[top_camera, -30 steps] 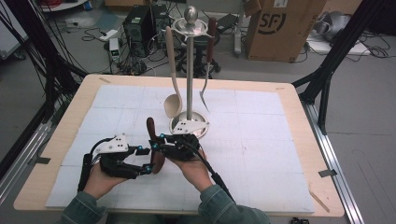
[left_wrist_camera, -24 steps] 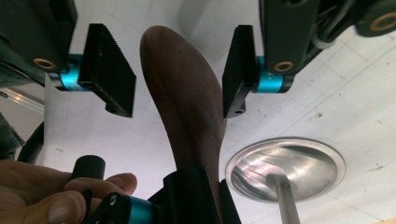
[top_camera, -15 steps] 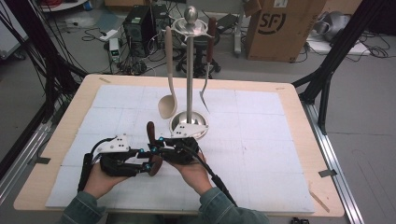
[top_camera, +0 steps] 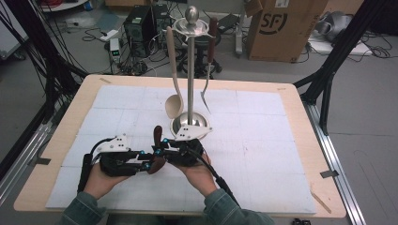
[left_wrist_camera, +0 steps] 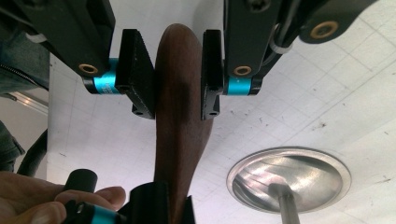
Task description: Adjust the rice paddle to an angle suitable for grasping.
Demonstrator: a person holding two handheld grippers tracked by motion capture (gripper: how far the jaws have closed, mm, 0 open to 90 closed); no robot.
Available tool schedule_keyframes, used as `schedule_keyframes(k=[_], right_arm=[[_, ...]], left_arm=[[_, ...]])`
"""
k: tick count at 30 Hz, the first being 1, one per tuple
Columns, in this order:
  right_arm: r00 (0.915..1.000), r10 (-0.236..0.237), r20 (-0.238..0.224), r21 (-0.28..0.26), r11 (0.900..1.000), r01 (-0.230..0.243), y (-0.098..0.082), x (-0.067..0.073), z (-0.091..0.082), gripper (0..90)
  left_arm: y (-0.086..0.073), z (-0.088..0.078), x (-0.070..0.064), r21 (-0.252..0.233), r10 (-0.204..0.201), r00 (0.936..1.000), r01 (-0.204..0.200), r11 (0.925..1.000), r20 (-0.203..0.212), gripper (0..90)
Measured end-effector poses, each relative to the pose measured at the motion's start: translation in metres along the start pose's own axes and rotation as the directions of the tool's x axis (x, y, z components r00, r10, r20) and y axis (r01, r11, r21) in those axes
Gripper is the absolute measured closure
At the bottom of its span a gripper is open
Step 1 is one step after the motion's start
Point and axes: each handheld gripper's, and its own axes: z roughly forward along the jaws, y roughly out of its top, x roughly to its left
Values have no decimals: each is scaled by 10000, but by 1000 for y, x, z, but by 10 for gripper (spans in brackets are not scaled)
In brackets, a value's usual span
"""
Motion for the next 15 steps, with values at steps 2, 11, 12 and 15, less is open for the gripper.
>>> schedule_keyframes(k=[2,11,12,15], right_arm=[[10000,-59,-39,45,10000,59,0,0,-1,768],[9995,-250,-209,187,9995,254,0,-1,-4,762],[9994,-260,-240,194,9995,265,0,-1,-5,761],[9993,-288,-258,204,9994,293,0,-1,-5,760]], left_arm=[[0,-1,1,27,-55,10000,55,10000,43,701],[0,-2,1,38,78,10000,-78,10000,-57,731],[0,-2,2,39,67,10000,-67,10000,-69,729],[0,-2,3,42,53,9999,-52,10000,-126,720]])
